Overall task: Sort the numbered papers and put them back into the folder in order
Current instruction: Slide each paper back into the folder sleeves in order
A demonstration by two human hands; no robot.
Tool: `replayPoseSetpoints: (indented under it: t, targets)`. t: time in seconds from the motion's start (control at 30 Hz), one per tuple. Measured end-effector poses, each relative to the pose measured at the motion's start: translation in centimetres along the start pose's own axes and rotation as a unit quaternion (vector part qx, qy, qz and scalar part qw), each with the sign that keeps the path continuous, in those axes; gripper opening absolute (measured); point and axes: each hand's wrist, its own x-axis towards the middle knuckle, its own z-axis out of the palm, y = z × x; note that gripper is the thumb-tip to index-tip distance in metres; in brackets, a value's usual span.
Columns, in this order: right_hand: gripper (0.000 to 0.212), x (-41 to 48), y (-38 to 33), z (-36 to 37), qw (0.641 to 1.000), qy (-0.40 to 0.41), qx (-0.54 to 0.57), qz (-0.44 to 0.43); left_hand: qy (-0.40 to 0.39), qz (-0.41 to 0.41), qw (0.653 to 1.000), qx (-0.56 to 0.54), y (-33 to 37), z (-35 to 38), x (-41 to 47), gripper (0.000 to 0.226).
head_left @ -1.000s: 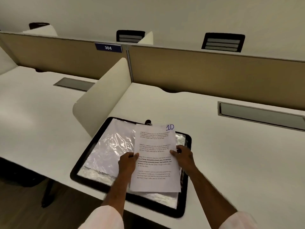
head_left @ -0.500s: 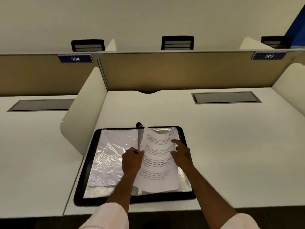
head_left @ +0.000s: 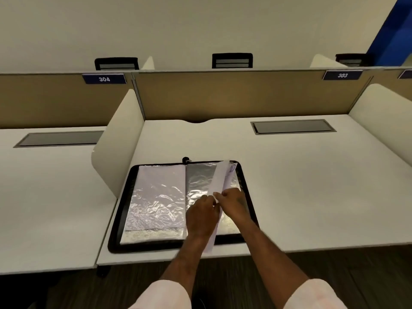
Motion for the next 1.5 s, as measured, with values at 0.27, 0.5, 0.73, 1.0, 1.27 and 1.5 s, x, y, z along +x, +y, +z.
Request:
replayPoseSetpoints:
  t: [0.27,0.5,0.73,1.0,1.27,1.5]
  targets:
    - [0.026,-2.6,0.6,-1.0,0.999,-0.012,-0.033,-0.023,-0.062,-0.225,0.889,-0.393,-1.2,-1.2,-2.0,0.047]
    - [0.031,-3.3,-0.6,-0.8,0.998,-0.025,-0.036,-0.047,-0.204,-0.375,0.661,-0.617,-1.9,0.3,-2.0,0.065]
    - [0.036,-4.2,-0.4,1.1,0.999,0.007,-0.040,-0.033,-0.213,-0.409,0.612,-0.643,-3.2,1.6,-1.7,0.088]
    - [0.026,-5.2,1.6,0.6,0.995,0.075,-0.070,0.003,-0.231,-0.249,0.887,-0.313,-5.0,0.6,-1.6,0.064]
    - [0.028,-4.9,3.9,-0.6,0.984,0.068,-0.162,-0.013,-0.344,0.102,0.927,0.111,-9.5,3.0,-1.7,0.054]
    - [0.029,-4.5,5.6,-0.8,0.981,0.094,-0.166,-0.022,-0.290,0.151,0.933,0.148,-8.5,4.2,-2.4,0.027]
